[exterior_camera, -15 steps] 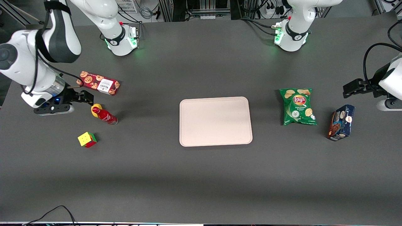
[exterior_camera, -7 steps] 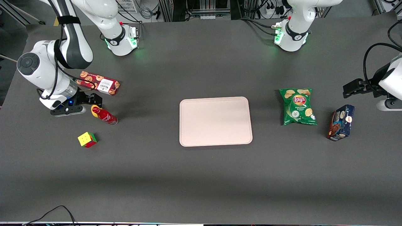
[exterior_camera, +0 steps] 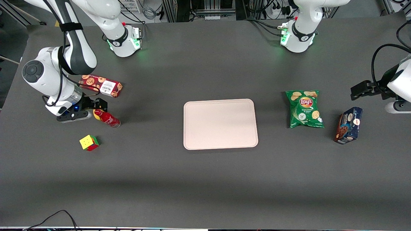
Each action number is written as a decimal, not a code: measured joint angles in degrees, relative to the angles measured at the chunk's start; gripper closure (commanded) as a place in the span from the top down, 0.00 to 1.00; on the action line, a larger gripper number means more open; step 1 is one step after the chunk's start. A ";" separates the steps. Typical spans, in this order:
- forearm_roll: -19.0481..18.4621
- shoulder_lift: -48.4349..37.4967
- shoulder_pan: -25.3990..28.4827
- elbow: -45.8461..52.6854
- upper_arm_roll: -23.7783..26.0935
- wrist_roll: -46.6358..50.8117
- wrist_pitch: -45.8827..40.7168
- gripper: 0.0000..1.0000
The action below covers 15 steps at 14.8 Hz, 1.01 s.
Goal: Place coke bottle on tray
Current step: 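Lower the open right gripper around the bottle cap and close it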
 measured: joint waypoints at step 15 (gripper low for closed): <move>0.04 2.10 0.00 0.00 -0.01 -0.33 1.19 0.44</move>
